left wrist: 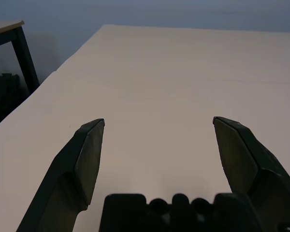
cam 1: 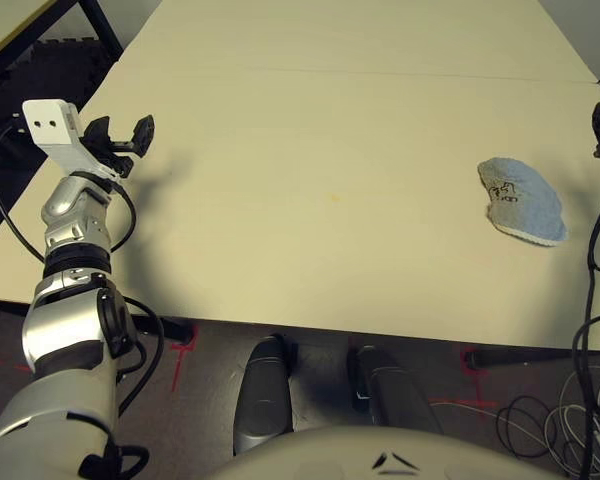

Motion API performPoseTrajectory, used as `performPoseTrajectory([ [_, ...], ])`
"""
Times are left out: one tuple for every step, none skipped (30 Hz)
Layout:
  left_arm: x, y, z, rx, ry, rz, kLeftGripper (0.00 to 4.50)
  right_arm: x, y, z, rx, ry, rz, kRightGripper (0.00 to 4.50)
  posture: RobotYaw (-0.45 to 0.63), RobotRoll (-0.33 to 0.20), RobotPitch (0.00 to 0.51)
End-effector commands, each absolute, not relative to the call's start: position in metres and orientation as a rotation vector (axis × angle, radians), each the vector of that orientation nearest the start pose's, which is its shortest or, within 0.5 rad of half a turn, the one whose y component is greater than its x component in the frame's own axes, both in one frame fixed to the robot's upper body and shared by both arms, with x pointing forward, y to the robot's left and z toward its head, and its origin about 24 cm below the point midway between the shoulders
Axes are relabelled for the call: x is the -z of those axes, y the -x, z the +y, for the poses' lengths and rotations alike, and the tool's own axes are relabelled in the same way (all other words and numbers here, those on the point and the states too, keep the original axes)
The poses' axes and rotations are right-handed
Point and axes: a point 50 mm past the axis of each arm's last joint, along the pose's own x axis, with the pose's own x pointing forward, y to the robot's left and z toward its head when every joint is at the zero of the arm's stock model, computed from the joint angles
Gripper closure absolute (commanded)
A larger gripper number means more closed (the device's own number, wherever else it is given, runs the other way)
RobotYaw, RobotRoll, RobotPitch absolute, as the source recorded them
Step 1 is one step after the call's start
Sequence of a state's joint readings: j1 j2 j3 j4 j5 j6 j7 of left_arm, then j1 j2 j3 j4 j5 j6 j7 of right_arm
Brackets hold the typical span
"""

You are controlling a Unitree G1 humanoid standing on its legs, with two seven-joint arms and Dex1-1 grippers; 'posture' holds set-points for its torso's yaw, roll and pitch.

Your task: Wipe the water off the table with a rag.

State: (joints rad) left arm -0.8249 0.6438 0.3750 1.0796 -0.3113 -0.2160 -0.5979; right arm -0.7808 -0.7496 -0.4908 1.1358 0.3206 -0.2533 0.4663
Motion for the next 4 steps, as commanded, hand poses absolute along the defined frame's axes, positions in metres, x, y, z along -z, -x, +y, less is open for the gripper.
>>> performPoseTrajectory([
  [-0.1576, -0.3491, 0.3400, 0.026, 0.000, -0.178, 0.00, -0.1573, -0.3157, -0.3943, 0.278, -0.058, -0.214, 0.03, 0.15, 0.000, 0.150],
  [-0.1577, -0.3491, 0.3401, 0.024, -0.001, -0.179, 0.00, -0.1566, -0.3158, -0.3941, 0.278, -0.058, -0.211, 0.03, 0.15, 0.000, 0.151],
  [-0.1579, -0.3492, 0.3401, 0.023, -0.002, -0.180, 0.00, -0.1559, -0.3162, -0.3935, 0.277, -0.058, -0.207, 0.03, 0.14, 0.000, 0.151],
  [-0.1578, -0.3494, 0.3398, 0.022, -0.002, -0.180, 0.00, -0.1550, -0.3168, -0.3926, 0.276, -0.060, -0.203, 0.03, 0.14, 0.000, 0.152],
])
